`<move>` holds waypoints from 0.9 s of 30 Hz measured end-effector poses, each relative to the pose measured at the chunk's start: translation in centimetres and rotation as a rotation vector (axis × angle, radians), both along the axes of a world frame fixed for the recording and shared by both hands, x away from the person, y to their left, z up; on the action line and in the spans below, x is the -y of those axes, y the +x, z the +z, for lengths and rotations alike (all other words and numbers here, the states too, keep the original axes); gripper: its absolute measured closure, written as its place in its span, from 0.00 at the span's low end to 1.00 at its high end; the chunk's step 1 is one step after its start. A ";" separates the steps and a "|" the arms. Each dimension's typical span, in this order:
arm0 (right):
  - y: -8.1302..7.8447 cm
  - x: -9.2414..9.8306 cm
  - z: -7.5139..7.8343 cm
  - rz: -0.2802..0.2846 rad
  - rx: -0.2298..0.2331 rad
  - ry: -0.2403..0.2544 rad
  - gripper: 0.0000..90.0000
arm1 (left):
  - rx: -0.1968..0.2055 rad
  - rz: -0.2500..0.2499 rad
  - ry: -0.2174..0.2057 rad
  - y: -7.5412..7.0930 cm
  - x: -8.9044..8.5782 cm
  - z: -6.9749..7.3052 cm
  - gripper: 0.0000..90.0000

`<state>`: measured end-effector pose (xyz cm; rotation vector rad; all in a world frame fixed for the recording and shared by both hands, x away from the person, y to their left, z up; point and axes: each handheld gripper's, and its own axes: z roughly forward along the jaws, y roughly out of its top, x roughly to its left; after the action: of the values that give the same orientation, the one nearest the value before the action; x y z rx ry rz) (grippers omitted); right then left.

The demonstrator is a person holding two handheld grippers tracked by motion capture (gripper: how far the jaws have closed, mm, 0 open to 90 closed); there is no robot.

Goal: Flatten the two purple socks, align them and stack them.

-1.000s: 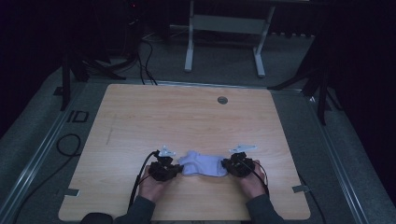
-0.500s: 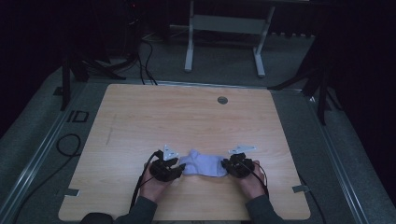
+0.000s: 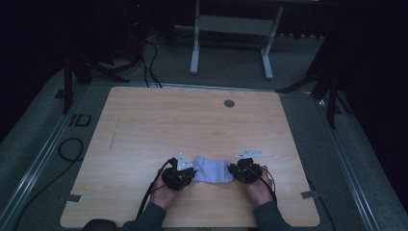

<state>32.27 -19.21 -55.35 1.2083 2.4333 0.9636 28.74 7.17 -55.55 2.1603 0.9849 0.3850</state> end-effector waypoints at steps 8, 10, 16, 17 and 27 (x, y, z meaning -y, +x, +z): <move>-0.1 -0.1 0.1 -0.009 0.025 -0.016 0.97 | 0.008 0.013 0.016 0.0 0.0 -0.2 0.89; 0.0 0.1 0.2 -0.013 0.027 -0.013 0.97 | 0.007 0.016 0.013 0.0 0.0 -0.2 0.89; -0.1 0.7 0.9 -0.037 0.067 -0.017 0.97 | 0.006 0.019 0.013 0.0 0.0 -0.3 0.89; -0.1 1.0 1.2 -0.050 0.089 -0.018 0.97 | 0.005 0.021 0.009 0.0 0.0 -0.3 0.89; 0.2 0.7 0.9 -0.039 0.150 -0.002 0.97 | -0.013 0.024 -0.013 0.1 -0.2 -0.3 0.89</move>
<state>32.49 -19.87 -54.41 1.1352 2.2860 1.0021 28.86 7.39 -55.84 2.1433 1.0192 0.3749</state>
